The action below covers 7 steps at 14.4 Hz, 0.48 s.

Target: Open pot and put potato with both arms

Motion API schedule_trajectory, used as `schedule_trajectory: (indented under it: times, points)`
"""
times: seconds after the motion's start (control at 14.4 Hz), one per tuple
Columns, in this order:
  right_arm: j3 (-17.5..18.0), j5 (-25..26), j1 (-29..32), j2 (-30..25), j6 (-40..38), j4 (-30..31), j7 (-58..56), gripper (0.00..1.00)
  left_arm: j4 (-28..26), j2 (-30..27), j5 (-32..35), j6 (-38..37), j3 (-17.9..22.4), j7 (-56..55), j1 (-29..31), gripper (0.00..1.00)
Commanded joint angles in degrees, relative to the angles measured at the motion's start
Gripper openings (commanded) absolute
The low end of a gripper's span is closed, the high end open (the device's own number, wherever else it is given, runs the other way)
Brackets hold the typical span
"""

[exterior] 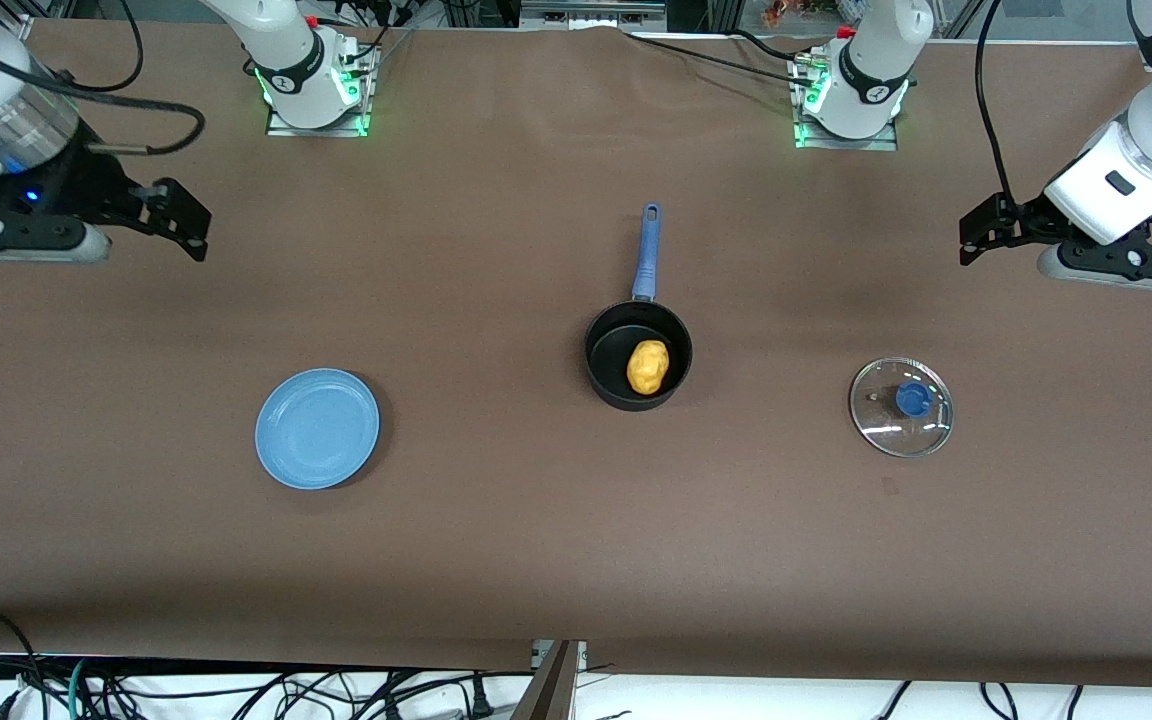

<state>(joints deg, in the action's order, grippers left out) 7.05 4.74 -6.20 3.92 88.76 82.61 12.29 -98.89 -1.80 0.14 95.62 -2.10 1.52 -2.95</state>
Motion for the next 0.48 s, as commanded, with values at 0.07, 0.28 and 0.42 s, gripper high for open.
schedule_trajectory:
  times: [0.07, 0.28, 0.42]
  points:
    - [-1.4, -0.7, 1.1, -1.2, -1.4, 2.1, -3.1, 1.00, 1.4, 0.3, -0.1, -1.0, 0.0, 1.2, 0.1, 1.00]
    - [-1.4, -0.7, 1.4, -1.1, -2.5, 2.1, -3.1, 1.00, 2.1, 0.7, -0.1, -1.1, 0.0, 1.2, 0.1, 1.00]
    - [-1.4, -0.7, 1.3, -1.1, -3.1, 2.1, -3.0, 1.00, 2.1, 0.7, -0.1, -1.1, 0.0, 1.2, 0.1, 1.00]
